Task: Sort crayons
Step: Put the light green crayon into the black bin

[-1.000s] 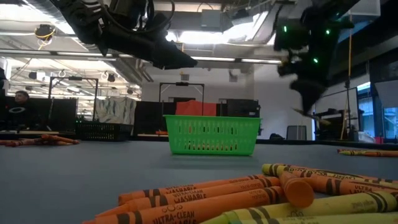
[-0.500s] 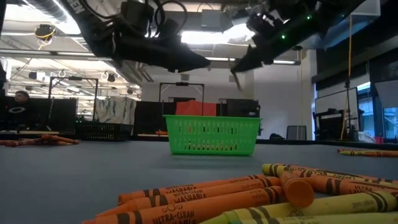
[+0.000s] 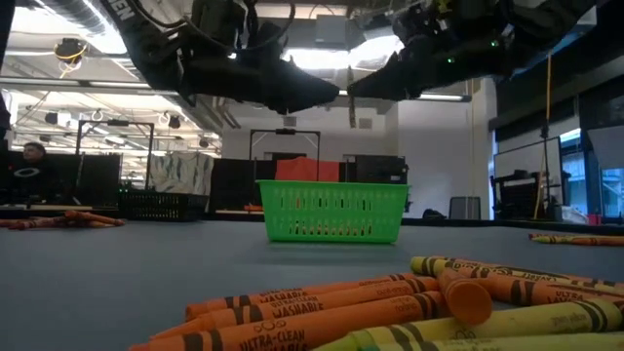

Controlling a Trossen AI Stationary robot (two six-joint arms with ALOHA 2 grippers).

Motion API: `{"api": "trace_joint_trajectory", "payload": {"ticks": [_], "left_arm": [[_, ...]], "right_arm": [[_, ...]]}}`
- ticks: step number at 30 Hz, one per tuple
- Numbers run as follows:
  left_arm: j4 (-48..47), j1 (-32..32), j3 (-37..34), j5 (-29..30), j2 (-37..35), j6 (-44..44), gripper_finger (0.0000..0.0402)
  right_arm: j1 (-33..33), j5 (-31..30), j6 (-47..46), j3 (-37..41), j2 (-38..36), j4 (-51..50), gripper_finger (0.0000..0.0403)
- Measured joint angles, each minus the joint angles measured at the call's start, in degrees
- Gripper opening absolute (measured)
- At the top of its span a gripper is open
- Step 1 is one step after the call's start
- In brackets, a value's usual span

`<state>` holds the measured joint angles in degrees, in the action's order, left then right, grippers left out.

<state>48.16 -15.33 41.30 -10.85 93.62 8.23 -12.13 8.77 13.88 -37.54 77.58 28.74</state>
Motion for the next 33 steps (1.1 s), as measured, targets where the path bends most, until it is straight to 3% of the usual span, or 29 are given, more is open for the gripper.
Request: {"api": "trace_joint_trajectory", "payload": {"ticks": [6, 10, 15, 21, 26, 33], "left_arm": [[0.61, 0.53, -0.08, -0.37, -0.02, -0.03, 0.0192], [1.2, 0.48, -0.07, -0.34, -0.13, -0.13, 0.0192], [1.32, 0.63, -0.04, -6.0, -0.03, -0.12, 0.0192], [1.62, 1.53, -0.04, -3.25, -0.02, 1.37, 0.0187], [1.64, 1.53, 0.15, -3.48, -0.02, 2.36, 0.0144], [1.78, 1.55, 0.15, -1.95, -0.04, 2.93, 0.0036]], "right_arm": [[2.94, -2.77, 3.36, -0.08, 3.25, 6.43, 0.0016], [2.78, -0.98, 3.46, -0.04, 3.25, 8.66, 0.0016], [2.79, -1.7, 4.14, -0.28, 3.92, 12.06, 0.0016], [2.79, -0.09, 4.44, -0.97, 4.99, 11.95, 0.0017], [2.79, 0.31, 4.44, -1.6, 5.97, 12.19, 0.0017], [2.79, 0.88, 4.42, -1.62, 6.03, 12.14, 0.0017]]}}
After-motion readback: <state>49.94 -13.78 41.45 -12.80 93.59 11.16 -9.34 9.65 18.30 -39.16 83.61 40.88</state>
